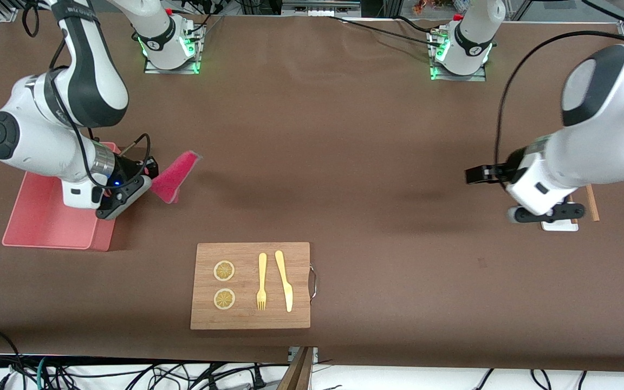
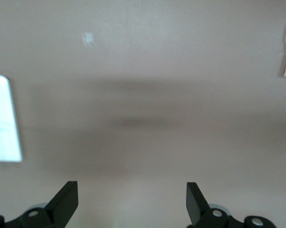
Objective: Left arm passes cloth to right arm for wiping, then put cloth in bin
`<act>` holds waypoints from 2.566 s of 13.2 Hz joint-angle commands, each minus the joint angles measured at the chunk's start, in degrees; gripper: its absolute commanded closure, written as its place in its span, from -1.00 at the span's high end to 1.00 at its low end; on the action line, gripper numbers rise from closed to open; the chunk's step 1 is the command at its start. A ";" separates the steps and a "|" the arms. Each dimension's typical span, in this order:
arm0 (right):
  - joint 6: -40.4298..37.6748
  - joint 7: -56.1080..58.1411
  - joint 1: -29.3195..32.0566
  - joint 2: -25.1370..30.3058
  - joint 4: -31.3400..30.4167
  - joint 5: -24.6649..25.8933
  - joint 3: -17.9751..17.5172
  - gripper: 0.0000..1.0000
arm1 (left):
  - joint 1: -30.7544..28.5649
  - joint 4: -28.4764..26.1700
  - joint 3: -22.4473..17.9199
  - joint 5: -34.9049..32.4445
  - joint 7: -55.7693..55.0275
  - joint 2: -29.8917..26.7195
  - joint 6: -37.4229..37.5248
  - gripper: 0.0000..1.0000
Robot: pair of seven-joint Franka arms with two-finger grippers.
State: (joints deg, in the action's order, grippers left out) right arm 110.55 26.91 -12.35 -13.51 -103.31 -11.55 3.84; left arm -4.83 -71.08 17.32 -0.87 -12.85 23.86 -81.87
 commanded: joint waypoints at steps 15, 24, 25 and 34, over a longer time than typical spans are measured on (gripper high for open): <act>17.15 -25.23 1.18 -11.71 -11.83 7.33 -0.41 -1.00 | 14.41 -22.97 -21.80 -2.21 22.17 -21.22 -14.63 1.00; 19.09 -43.13 -3.29 -16.11 -9.11 -3.48 -5.85 -1.00 | 14.50 -22.88 -21.71 -2.21 22.08 -21.13 -14.55 1.00; 19.09 -46.56 -4.08 -16.54 -8.23 -3.83 -6.81 -1.00 | 14.50 -22.88 -21.71 -2.21 22.08 -21.13 -14.55 1.00; 19.00 -69.77 -15.33 -22.79 6.43 -11.30 -9.37 -1.00 | 14.41 -22.96 -21.71 -2.21 22.61 -21.13 -14.37 1.00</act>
State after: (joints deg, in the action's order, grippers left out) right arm 130.07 -38.34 -26.05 -33.97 -101.95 -21.71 -5.73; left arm 8.84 -95.78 -3.66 -2.23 8.35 1.96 -97.61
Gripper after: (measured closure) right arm 0.969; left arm 0.000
